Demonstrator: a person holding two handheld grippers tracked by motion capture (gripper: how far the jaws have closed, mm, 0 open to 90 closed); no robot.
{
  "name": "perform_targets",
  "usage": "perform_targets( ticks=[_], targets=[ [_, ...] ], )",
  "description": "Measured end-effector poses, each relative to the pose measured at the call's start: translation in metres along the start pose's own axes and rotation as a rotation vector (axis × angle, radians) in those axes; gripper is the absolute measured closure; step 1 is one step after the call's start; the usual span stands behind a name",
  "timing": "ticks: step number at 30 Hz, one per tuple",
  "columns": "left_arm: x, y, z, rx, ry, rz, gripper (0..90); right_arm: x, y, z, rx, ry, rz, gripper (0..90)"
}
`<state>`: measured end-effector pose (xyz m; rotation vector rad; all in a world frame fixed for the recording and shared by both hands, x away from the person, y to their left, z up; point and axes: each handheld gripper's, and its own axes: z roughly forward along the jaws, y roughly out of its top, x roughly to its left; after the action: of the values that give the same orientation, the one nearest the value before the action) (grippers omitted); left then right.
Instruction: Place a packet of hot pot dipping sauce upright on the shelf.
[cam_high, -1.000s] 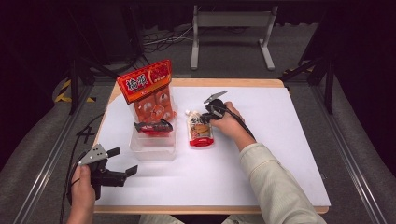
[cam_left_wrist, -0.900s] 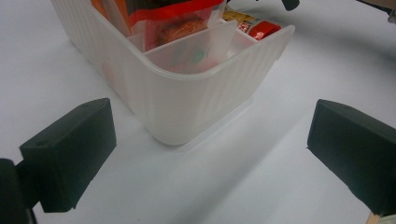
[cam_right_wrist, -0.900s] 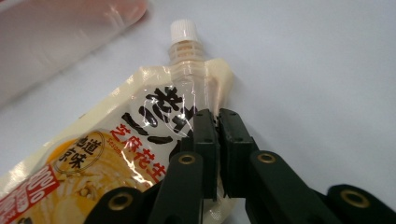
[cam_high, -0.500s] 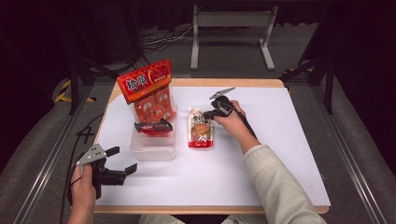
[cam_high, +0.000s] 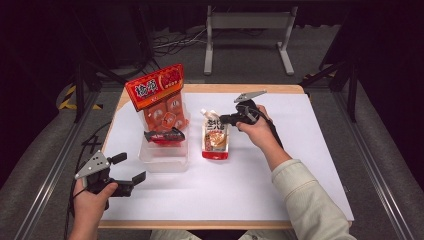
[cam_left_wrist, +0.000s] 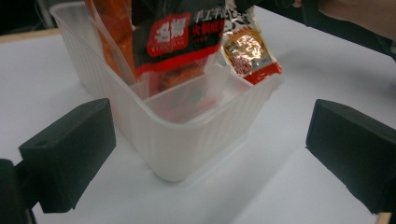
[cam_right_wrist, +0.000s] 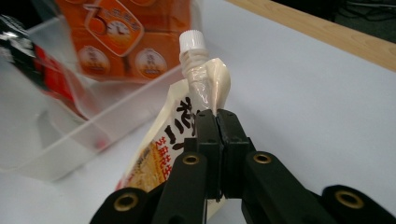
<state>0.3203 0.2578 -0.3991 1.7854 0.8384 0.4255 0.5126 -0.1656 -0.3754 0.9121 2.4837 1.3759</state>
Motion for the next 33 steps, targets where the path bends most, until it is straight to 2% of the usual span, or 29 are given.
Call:
perform_targets(
  ticks=[2, 3, 4, 6, 10, 11, 14, 17, 21, 24, 28, 33],
  targets=[
    [-0.002, 0.003, 0.002, -0.048, 0.031, -0.021, 1.2, 0.007, 0.003, -0.006, -0.027, 0.030, -0.003, 89.8],
    [-0.002, 0.004, 0.002, -0.070, 0.030, -0.048, 1.6, 0.010, 0.004, -0.008, -0.035, 0.038, -0.009, 89.8],
    [-0.003, 0.006, 0.002, -0.088, 0.017, -0.056, 1.6, 0.014, 0.006, -0.010, -0.040, 0.043, -0.019, 89.8],
    [-0.005, 0.008, 0.002, -0.084, 0.028, -0.032, 2.8, 0.022, 0.008, -0.015, -0.056, 0.065, -0.031, 89.8],
    [-0.007, 0.010, 0.002, -0.097, 0.014, -0.027, 2.7, 0.031, 0.010, -0.023, -0.078, 0.080, -0.054, 89.9],
    [-0.008, 0.011, 0.002, -0.089, 0.007, -0.010, 2.7, 0.033, 0.010, -0.025, -0.082, 0.083, -0.059, 89.9],
    [-0.011, 0.012, 0.003, -0.081, 0.010, 0.001, 4.5, 0.041, 0.012, -0.037, -0.102, 0.090, -0.082, 89.9],
    [-0.013, 0.013, 0.004, -0.084, -0.015, 0.008, 6.1, 0.046, 0.012, -0.049, -0.132, 0.101, -0.092, 89.9],
    [-0.016, 0.015, 0.005, -0.091, -0.054, 0.022, 7.6, 0.050, 0.012, -0.057, -0.144, 0.107, -0.109, 89.9],
    [-0.020, 0.017, 0.007, -0.100, -0.087, 0.032, 10.0, 0.055, 0.012, -0.066, -0.148, 0.102, -0.140, 89.9],
    [-0.025, 0.020, 0.008, -0.111, -0.116, 0.025, 10.9, 0.060, 0.010, -0.077, -0.153, 0.082, -0.175, 89.9],
    [-0.030, 0.024, 0.010, -0.120, -0.140, 0.043, 11.4, 0.065, 0.008, -0.092, -0.174, 0.087, -0.207, 89.9]
  ],
)
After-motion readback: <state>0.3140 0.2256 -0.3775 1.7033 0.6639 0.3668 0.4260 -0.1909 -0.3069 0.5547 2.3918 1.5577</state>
